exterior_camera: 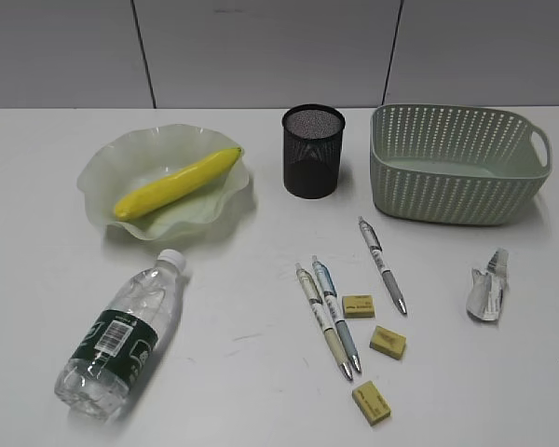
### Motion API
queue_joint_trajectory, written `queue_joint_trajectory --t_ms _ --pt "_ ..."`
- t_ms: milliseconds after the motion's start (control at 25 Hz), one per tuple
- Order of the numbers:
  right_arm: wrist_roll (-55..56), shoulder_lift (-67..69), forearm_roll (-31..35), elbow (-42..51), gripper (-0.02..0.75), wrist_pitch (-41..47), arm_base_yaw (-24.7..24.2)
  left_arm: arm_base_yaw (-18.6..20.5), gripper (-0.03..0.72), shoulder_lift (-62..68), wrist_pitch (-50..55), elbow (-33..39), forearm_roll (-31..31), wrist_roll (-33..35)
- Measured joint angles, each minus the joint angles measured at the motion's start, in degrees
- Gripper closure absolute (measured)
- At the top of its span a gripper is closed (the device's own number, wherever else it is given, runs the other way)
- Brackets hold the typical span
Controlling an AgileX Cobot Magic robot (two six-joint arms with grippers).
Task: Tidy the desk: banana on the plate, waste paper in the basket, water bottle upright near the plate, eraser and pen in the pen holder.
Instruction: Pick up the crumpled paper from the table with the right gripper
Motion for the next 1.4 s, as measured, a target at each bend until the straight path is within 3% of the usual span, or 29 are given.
queue_joint_trajectory --t_ms 120,200,280,400,560,760,1080,1160,1200,1320,1400 --pt "0.0 7.7 1.8 -1.8 0.463 -4.7 0.0 0.1 0.245 -0.3 0.0 0.0 0.0 0.0" --pt "-0.9 16.1 4.5 -2.7 0.391 -8.5 0.0 1.0 0.248 -0.4 -0.1 0.0 0.0 0.1" --pt "-2.4 25.4 8.3 -3.3 0.29 -12.8 0.0 3.4 0.248 -0.4 -0.1 0.0 0.0 0.1" --pt "-3.1 41.9 12.3 -4.9 0.227 -17.3 0.0 8.9 0.249 -0.4 -0.1 0.1 0.0 0.1" --pt "-3.3 63.5 14.5 -9.3 0.216 -21.3 0.1 12.7 0.254 -0.4 -0.1 0.1 0.0 0.1" --pt "-1.0 83.4 13.8 -15.2 0.216 -25.5 4.3 13.0 0.266 -0.4 -0.1 0.1 0.0 0.1" --pt "12.2 102.5 6.4 -19.4 0.214 -28.9 8.6 13.0 0.272 -0.4 -0.1 0.1 0.0 0.1" --pt "13.7 104.5 6.1 -19.6 0.254 -30.2 8.9 13.0 0.272 -0.4 -0.1 0.1 0.0 0.1" --pt "14.3 104.8 5.9 -19.7 0.32 -30.4 9.0 13.0 0.272 -0.4 -0.1 0.1 0.0 0.1" --pt "15.1 104.2 4.9 -19.9 0.618 -30.6 9.0 13.1 0.272 -0.4 -0.1 0.1 0.0 0.1" --pt "15.2 101.7 3.7 -19.5 0.69 -30.3 9.0 13.1 0.272 -0.4 -0.1 0.1 0.0 0.1"
